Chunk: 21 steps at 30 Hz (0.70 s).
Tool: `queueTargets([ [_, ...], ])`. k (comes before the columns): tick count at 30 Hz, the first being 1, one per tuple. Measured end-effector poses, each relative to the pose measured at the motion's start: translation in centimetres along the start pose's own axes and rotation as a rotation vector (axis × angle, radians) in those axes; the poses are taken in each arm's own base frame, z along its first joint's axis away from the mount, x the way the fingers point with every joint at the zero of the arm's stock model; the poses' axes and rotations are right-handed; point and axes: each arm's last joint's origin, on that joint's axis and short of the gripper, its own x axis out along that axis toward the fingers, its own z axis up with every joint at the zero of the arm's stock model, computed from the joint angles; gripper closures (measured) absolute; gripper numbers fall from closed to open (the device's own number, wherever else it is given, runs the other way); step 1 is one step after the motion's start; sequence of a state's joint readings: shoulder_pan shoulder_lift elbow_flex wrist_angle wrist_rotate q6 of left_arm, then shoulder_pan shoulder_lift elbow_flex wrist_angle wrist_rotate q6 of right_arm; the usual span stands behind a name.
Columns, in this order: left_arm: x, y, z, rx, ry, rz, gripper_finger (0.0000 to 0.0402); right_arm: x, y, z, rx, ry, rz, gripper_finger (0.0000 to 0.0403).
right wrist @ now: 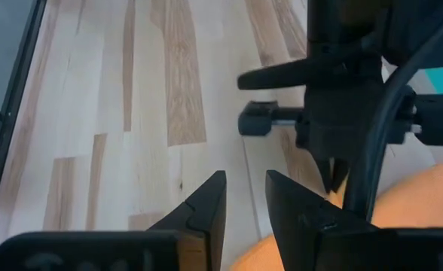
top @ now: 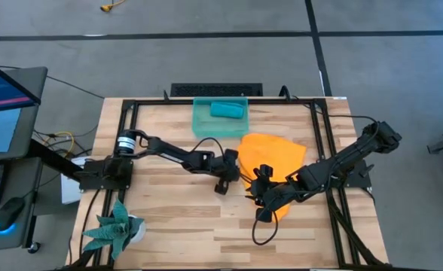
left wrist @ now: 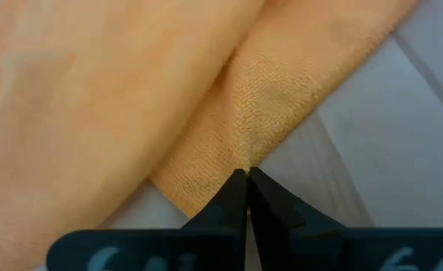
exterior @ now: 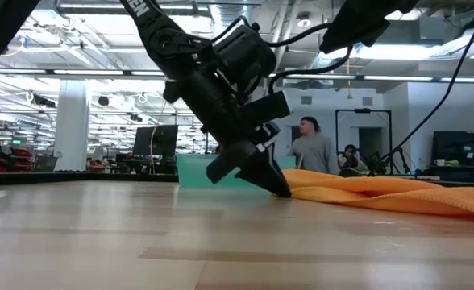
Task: Roll microfiber towels into tight, uniform cylinder then place into a basket
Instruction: Roll the yellow microfiber cloth
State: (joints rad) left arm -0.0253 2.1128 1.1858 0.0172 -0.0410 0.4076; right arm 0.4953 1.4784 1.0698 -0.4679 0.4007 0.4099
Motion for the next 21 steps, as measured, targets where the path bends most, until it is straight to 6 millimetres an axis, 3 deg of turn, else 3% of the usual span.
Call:
queueTargets([
  [12, -4.2, -1.6, 0.8, 0.048, 0.118, -0.068, 0.0401, 0.0, -0.1, -0.1, -0.009, 0.015, -0.007, 0.0285],
  [17, -5.4, -3.5, 1.0, 0.037, 0.187, -0.115, 0.0401, 0.0, -0.1, -0.2, -0.005, 0.022, -0.01, 0.0285],
  [21, -5.9, -5.4, 1.2, -0.013, 0.248, -0.101, 0.0401, 0.1, 0.0, -0.4, 0.122, 0.035, -0.003, 0.0285],
])
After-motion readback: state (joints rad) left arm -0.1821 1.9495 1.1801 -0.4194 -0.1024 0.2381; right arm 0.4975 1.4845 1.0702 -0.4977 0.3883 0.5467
